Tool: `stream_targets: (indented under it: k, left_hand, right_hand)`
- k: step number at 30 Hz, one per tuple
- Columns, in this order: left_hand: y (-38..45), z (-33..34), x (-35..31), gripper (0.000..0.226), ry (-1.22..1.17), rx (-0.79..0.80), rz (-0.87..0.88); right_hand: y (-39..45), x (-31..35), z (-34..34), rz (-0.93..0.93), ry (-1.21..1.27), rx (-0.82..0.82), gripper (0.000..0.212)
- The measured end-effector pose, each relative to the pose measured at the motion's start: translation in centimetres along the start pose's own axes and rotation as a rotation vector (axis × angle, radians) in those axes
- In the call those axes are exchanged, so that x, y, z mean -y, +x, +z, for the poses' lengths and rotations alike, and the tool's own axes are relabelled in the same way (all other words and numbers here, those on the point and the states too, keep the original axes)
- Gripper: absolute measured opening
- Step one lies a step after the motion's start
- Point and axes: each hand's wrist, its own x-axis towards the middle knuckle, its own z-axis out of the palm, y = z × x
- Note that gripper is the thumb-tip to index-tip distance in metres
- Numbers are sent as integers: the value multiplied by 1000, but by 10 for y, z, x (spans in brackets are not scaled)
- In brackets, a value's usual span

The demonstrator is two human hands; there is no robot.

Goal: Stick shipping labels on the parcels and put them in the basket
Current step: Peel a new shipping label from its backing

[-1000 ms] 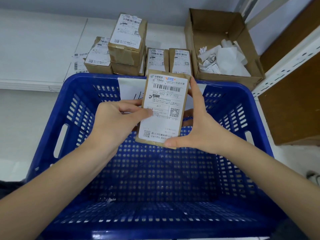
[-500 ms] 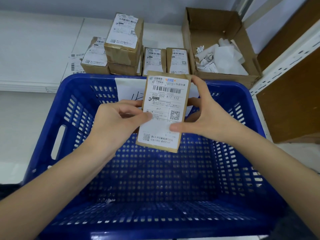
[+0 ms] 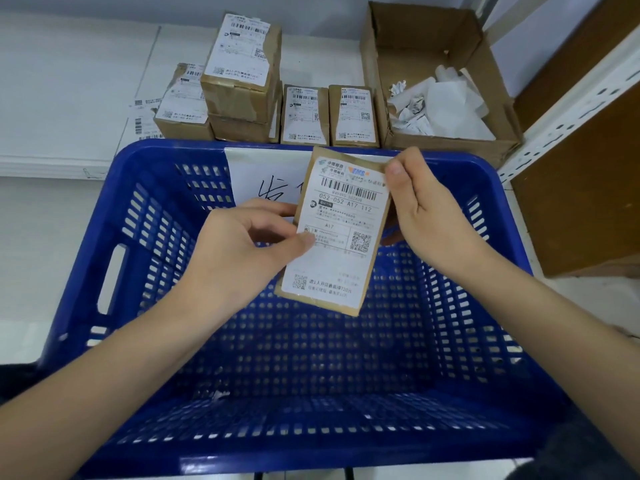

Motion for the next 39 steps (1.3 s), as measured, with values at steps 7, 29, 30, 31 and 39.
stream_targets:
  k: [7, 29, 30, 31, 39]
  left_hand:
    - [1, -1, -1, 10, -77, -54, -33]
    - [4, -4, -8, 21, 603, -142, -4]
    - [4, -4, -8, 23, 638, -138, -3]
    - [4, -4, -8, 24, 674, -134, -6]
    - [3, -6, -10, 49, 1126, -20, -40]
  right_hand:
    - [3, 6, 2, 157, 257, 24, 31]
    - [-2, 3, 14, 234, 290, 105, 79]
    - [-2, 2, 14, 227, 279, 103, 79]
    - [-3, 2, 15, 219, 270, 105, 79]
    - [-7, 3, 21, 172, 168, 168, 75]
